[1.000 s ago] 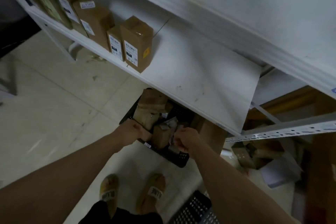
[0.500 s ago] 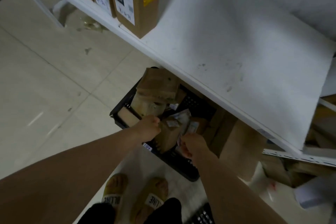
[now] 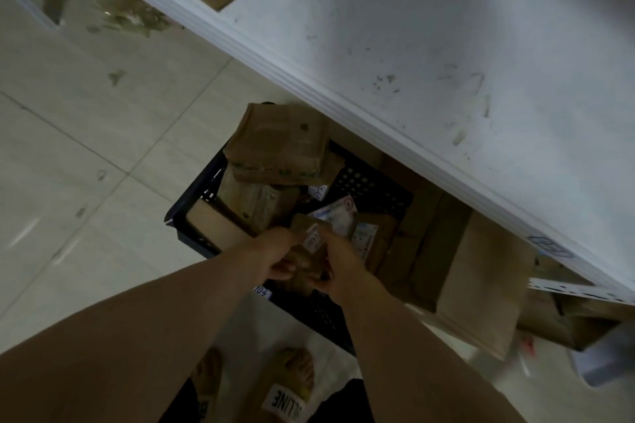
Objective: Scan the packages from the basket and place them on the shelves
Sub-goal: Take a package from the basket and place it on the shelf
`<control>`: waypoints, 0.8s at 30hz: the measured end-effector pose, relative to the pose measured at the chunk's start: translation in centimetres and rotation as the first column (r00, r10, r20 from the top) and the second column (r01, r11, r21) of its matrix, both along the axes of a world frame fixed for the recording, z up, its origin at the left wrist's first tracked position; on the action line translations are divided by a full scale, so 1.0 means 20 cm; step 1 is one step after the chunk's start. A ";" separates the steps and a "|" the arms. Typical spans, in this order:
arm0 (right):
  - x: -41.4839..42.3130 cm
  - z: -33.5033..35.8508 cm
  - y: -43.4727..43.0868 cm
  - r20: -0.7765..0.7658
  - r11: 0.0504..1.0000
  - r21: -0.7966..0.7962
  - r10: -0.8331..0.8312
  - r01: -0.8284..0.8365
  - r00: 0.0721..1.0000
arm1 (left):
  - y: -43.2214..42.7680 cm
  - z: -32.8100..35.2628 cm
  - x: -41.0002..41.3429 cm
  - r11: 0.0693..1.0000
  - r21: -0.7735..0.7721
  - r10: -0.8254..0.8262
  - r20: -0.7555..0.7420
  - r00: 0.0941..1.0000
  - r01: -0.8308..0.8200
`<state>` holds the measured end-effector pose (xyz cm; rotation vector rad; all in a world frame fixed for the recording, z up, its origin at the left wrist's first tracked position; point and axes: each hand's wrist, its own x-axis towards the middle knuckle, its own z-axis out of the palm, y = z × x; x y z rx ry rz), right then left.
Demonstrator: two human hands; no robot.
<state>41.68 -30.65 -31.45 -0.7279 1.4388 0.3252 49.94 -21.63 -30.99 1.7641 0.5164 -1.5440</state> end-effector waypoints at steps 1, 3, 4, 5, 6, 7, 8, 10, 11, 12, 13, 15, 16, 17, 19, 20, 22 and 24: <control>-0.01 0.05 0.01 -0.002 1.000 0.007 0.006 -0.006 1.000 | 0.01 0.04 -0.03 0.999 0.024 0.028 -0.029 0.999 -0.028; -0.05 0.18 0.01 -0.007 1.000 0.015 -0.006 0.006 1.000 | 0.02 0.17 -0.09 0.995 0.052 0.093 -0.058 0.994 -0.091; -0.07 0.25 0.01 0.007 1.000 0.022 -0.020 0.020 1.000 | 0.03 0.26 -0.10 0.988 0.051 0.147 -0.057 0.987 -0.144; -0.09 0.34 0.02 0.004 0.998 0.031 -0.046 0.046 0.999 | 0.05 0.34 -0.11 0.978 0.041 0.209 -0.067 0.976 -0.207; -0.12 0.43 0.02 -0.003 0.996 0.027 -0.081 0.081 0.997 | 0.06 0.43 -0.12 0.965 0.025 0.260 -0.086 0.962 -0.259; -0.13 0.52 0.03 -0.007 0.994 0.027 -0.109 0.109 0.994 | 0.07 0.52 -0.12 0.958 0.005 0.287 -0.092 0.954 -0.288; -0.14 0.61 0.03 -0.002 0.991 0.027 -0.133 0.133 0.991 | 0.08 0.62 -0.13 0.956 -0.015 0.290 -0.073 0.954 -0.292; -0.14 0.82 0.05 0.016 0.988 0.034 -0.150 0.149 0.989 | 0.11 0.81 -0.14 0.961 -0.037 0.273 0.014 0.962 -0.272; -0.14 0.93 0.06 0.026 0.987 0.033 -0.156 0.155 0.987 | 0.12 0.91 -0.14 0.963 -0.047 0.268 0.057 0.962 -0.265; -0.13 1.04 0.07 0.039 0.986 0.030 -0.163 0.162 0.986 | 0.13 1.01 -0.14 0.961 -0.061 0.276 0.089 0.957 -0.271; -0.12 1.16 0.07 0.054 0.985 0.029 -0.174 0.173 0.983 | 0.16 1.11 -0.13 0.957 -0.087 0.285 0.113 0.952 -0.276; -0.12 1.38 0.10 0.102 0.984 0.026 -0.176 0.174 0.979 | 0.22 1.31 -0.10 0.951 -0.167 0.282 0.123 0.951 -0.261; -0.13 1.48 0.11 0.141 0.984 0.023 -0.178 0.177 0.974 | 0.26 1.41 -0.09 0.942 -0.225 0.274 0.095 0.957 -0.248; -0.14 1.58 0.12 0.174 0.982 0.025 -0.187 0.186 0.967 | 0.30 1.51 -0.07 0.924 -0.301 0.263 0.048 0.963 -0.237; -0.16 1.80 0.14 0.255 0.986 0.030 -0.169 0.166 0.952 | 0.37 1.71 -0.04 0.860 -0.445 0.236 -0.088 0.968 -0.251; -0.18 1.91 0.16 0.295 0.988 0.033 -0.157 0.154 0.943 | 0.40 1.82 -0.03 0.830 -0.502 0.201 -0.134 0.970 -0.242; -0.20 2.10 0.18 0.364 0.993 0.035 -0.116 0.110 0.924 | 0.44 2.03 0.00 0.784 -0.598 0.101 -0.142 0.985 -0.166; -0.20 2.25 0.21 0.394 0.999 -0.009 -0.028 0.035 0.919 | 0.49 2.20 0.02 0.751 -0.654 0.039 -0.096 0.995 -0.093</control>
